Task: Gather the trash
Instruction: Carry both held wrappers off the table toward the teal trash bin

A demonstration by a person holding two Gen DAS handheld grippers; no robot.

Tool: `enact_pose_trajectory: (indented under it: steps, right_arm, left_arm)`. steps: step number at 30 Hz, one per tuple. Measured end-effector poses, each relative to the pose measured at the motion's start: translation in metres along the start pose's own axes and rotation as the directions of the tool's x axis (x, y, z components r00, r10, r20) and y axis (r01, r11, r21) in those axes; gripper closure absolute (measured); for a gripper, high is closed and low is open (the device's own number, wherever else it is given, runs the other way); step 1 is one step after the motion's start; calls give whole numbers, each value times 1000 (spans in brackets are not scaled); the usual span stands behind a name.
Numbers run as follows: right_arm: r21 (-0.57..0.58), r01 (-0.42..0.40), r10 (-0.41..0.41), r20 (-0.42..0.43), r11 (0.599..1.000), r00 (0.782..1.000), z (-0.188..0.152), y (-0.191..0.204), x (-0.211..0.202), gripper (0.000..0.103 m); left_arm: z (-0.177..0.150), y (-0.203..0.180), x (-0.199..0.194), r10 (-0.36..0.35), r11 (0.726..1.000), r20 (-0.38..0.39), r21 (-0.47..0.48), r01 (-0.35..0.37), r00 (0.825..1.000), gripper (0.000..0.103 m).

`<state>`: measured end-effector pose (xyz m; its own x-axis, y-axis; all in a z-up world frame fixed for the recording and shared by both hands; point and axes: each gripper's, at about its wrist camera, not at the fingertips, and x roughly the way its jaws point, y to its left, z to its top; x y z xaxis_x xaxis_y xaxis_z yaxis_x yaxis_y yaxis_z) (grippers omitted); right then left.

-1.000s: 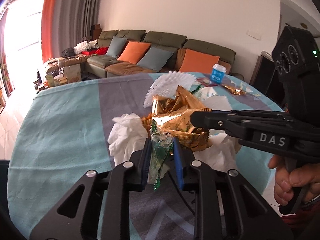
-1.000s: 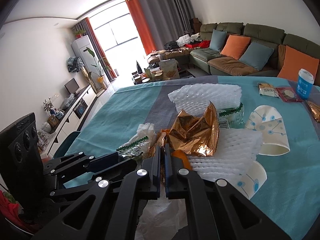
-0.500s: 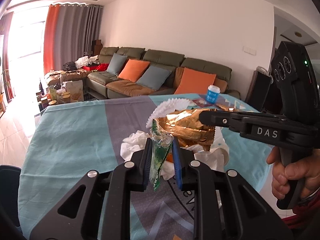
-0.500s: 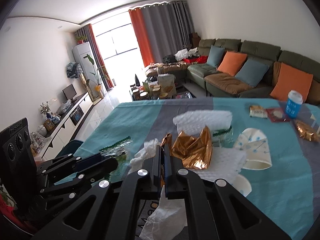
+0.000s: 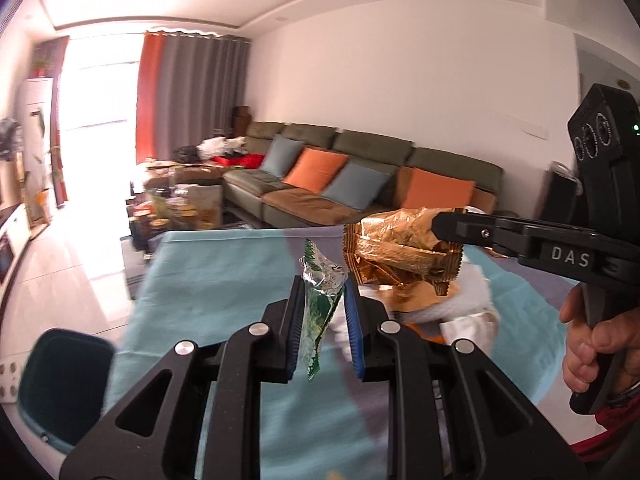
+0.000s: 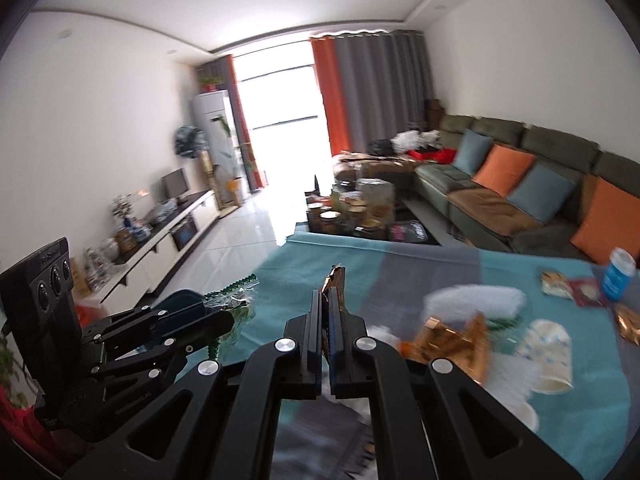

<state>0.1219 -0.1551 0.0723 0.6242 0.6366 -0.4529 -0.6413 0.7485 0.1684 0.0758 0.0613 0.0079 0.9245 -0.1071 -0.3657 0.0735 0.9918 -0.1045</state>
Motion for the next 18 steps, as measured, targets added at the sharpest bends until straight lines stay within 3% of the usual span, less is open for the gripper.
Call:
enact_pose_trajectory:
  steps: [6,10,14,18]
  right_arm:
    - [-63,-129,129,-16,990,992,8,39,30,102]
    - [-96,-219,216,-39,971,976,16,68,51,102]
    - [-125,-318,311,-76,940,948,23,98,75,102]
    - [-135,-408,391,-135,903,911,29,134,110,102]
  left_arm:
    - [-2,40,-37,142,989,17,-36,-141,990,83]
    - [-6,71,-61,245,968,14,-51,-244,969,83]
    - [-11,109,-83,355,932,-5,-75,-354,935,83]
    - [-17,157,-97,460,882,-34,-95,-461,887,83]
